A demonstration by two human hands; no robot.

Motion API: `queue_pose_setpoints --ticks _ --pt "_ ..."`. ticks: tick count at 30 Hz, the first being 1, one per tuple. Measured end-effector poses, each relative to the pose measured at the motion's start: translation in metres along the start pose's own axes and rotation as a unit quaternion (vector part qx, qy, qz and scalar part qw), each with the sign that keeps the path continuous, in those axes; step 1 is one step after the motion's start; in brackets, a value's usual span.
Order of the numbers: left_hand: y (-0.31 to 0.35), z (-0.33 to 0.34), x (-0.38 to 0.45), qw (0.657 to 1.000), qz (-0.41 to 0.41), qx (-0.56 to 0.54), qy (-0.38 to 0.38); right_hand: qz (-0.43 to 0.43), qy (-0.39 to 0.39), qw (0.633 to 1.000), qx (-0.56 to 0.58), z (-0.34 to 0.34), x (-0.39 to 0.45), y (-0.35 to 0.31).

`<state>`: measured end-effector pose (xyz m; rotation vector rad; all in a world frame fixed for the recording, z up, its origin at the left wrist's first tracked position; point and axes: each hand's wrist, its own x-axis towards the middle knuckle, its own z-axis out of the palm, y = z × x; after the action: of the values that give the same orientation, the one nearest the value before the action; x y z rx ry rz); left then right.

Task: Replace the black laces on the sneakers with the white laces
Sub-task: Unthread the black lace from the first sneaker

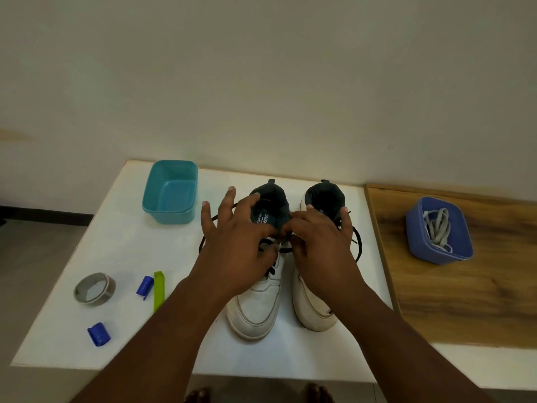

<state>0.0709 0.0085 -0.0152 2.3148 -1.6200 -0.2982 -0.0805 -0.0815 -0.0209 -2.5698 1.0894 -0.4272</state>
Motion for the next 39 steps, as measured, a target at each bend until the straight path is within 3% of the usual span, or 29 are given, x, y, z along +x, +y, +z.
queue_pose_setpoints --ticks 4,9,11,13,17,21,25,30,32,34,36,39 --pt "-0.003 -0.001 0.001 0.999 -0.025 0.028 0.012 -0.002 0.003 1.000 -0.006 0.001 0.001 -0.001" --pt "-0.016 -0.007 0.000 0.974 -0.149 -0.003 0.170 0.009 0.001 1.000 -0.011 0.002 0.000 -0.001" --pt "-0.020 -0.008 0.000 0.972 -0.126 -0.047 0.192 0.012 0.001 1.000 -0.008 0.002 0.000 -0.002" --pt "-0.015 -0.008 -0.001 0.984 -0.075 -0.080 0.140 0.013 0.005 1.000 -0.010 0.002 0.001 -0.003" --pt "-0.004 0.002 -0.003 1.000 -0.014 0.002 0.010 0.017 0.002 1.000 -0.008 0.003 0.002 -0.001" --pt "-0.006 0.001 -0.002 0.999 -0.041 0.006 0.004 0.016 0.005 1.000 -0.011 0.007 0.003 0.000" --pt "-0.002 -0.002 -0.001 0.996 -0.052 0.031 0.064 0.019 0.016 1.000 -0.011 0.007 0.004 -0.001" --pt "-0.011 -0.024 -0.008 0.955 -0.181 0.022 0.234 0.021 0.011 1.000 -0.016 0.005 0.002 -0.003" --pt "-0.018 -0.025 -0.012 0.943 -0.205 0.031 0.262 0.023 0.012 1.000 -0.014 0.005 0.002 -0.005" --pt "-0.019 -0.021 -0.012 0.955 -0.187 -0.002 0.229 0.026 0.010 1.000 -0.013 0.005 0.001 -0.006" --pt "-0.013 -0.014 -0.009 0.979 -0.115 -0.045 0.159 0.026 0.011 0.999 -0.015 0.005 0.001 -0.006" --pt "-0.003 -0.004 -0.007 0.999 -0.022 0.006 0.029 0.026 0.014 0.999 -0.022 0.006 0.001 -0.006"
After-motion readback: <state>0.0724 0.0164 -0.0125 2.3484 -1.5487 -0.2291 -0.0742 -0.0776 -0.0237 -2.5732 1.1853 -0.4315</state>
